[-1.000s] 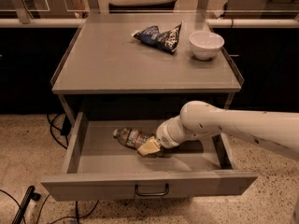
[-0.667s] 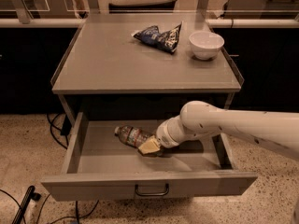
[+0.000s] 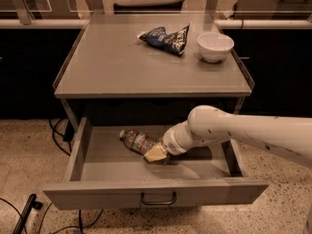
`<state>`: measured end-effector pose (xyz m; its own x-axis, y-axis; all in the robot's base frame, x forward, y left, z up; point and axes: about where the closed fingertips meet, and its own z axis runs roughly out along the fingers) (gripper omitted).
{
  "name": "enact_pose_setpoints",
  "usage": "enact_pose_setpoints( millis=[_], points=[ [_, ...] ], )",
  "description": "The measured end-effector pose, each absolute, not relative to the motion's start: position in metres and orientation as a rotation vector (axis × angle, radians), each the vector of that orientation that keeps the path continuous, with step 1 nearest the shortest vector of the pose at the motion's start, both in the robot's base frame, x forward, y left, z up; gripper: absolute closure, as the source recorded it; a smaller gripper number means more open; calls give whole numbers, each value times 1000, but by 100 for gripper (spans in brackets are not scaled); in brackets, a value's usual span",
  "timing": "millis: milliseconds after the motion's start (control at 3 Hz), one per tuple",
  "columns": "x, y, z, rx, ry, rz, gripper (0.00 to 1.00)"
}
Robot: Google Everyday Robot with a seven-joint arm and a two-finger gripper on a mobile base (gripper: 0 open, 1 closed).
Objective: Pick water bottle from top drawer and place on counter
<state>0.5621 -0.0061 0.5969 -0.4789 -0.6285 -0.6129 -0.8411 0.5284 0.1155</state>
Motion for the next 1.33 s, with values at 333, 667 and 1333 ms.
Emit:
enact_pose_setpoints(
  millis=[333,667,1333],
  points=[
    [562,-6,598,-1198,2263,558,100],
    [560,-6,603,-1226,2262,566,100],
    [552,-29,672,-1265,2202,679,100]
  ],
)
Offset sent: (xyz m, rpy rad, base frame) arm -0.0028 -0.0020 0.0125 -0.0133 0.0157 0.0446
